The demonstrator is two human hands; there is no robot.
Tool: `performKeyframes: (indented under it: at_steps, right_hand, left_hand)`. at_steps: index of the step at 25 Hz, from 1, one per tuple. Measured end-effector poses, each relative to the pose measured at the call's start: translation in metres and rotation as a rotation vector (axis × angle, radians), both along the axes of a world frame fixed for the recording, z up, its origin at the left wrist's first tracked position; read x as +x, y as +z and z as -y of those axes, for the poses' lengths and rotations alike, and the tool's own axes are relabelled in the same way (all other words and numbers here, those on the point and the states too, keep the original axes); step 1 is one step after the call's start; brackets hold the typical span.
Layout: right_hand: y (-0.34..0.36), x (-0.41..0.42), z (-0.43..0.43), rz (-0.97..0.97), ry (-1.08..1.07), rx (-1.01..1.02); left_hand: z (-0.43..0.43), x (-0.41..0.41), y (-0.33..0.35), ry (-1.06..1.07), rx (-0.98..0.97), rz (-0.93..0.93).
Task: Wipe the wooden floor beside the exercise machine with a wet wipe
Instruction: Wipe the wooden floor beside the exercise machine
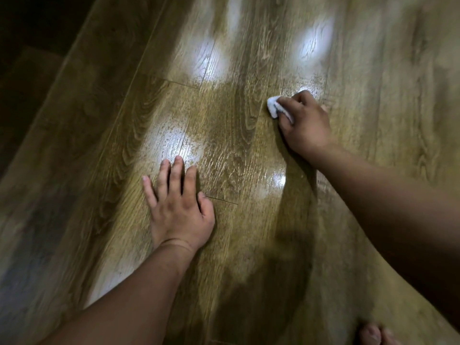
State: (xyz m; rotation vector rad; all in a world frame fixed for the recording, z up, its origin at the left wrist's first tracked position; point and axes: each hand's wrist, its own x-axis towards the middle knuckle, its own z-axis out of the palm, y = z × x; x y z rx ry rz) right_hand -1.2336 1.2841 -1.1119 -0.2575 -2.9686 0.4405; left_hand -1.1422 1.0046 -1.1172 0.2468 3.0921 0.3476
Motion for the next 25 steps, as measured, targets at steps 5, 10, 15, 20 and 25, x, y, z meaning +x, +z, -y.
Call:
performKeyframes:
  at_steps: [5, 10, 15, 20, 25]
  right_hand:
    - [0.004, 0.074, 0.054, 0.006, -0.028, -0.066]
    - [0.003, 0.146, 0.051, 0.009, 0.457, 0.035]
    - [0.009, 0.057, -0.016, 0.015, 0.237, 0.162]
    - [0.056, 0.019, -0.023, 0.404, 0.191, 0.175]
    - [0.141, 0.059, -0.053, 0.400, 0.168, 0.167]
  left_hand:
    - [0.000, 0.001, -0.001, -0.001, 0.011, -0.010]
    - [0.001, 0.002, -0.002, 0.002, 0.015, -0.006]
    - [0.000, 0.000, -0.003, -0.002, 0.008, 0.000]
    - [0.001, 0.001, 0.002, 0.006, -0.011, 0.041]
    - [-0.003, 0.005, 0.010, 0.004, 0.008, 0.079]
